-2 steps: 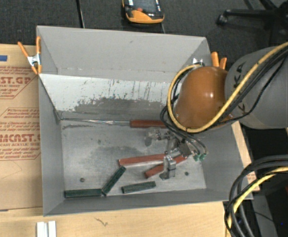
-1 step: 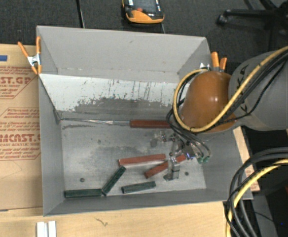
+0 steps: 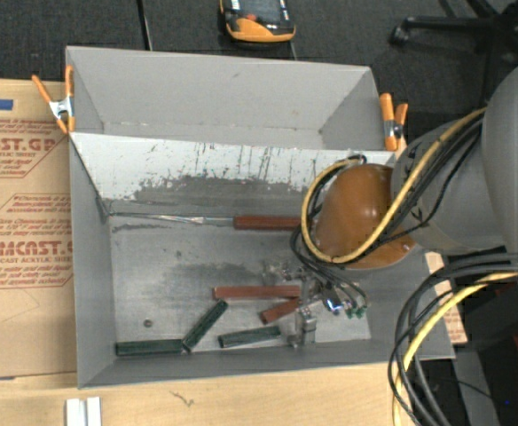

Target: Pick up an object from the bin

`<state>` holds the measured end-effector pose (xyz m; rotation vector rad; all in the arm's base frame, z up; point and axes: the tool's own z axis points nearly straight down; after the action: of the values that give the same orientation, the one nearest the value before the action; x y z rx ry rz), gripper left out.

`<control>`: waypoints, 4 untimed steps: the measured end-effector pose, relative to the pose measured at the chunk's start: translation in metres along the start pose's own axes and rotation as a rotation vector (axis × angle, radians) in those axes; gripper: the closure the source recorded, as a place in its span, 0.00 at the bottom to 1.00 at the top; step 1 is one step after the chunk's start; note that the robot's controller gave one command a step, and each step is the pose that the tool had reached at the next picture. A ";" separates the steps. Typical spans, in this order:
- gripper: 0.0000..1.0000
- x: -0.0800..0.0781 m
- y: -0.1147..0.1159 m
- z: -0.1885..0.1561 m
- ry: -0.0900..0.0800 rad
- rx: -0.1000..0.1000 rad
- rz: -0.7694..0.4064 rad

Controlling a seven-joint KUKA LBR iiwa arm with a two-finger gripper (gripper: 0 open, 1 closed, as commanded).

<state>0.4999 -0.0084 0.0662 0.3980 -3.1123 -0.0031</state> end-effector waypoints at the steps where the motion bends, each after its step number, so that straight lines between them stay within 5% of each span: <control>1: 1.00 0.000 0.000 -0.003 -0.003 0.002 -0.014; 4: 1.00 0.002 0.001 -0.016 0.001 0.001 -0.016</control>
Offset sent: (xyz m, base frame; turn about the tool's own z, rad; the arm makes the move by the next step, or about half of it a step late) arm 0.0000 0.0000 0.0000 0.0000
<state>0.4977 -0.0077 0.0823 0.4221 -3.1078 -0.0017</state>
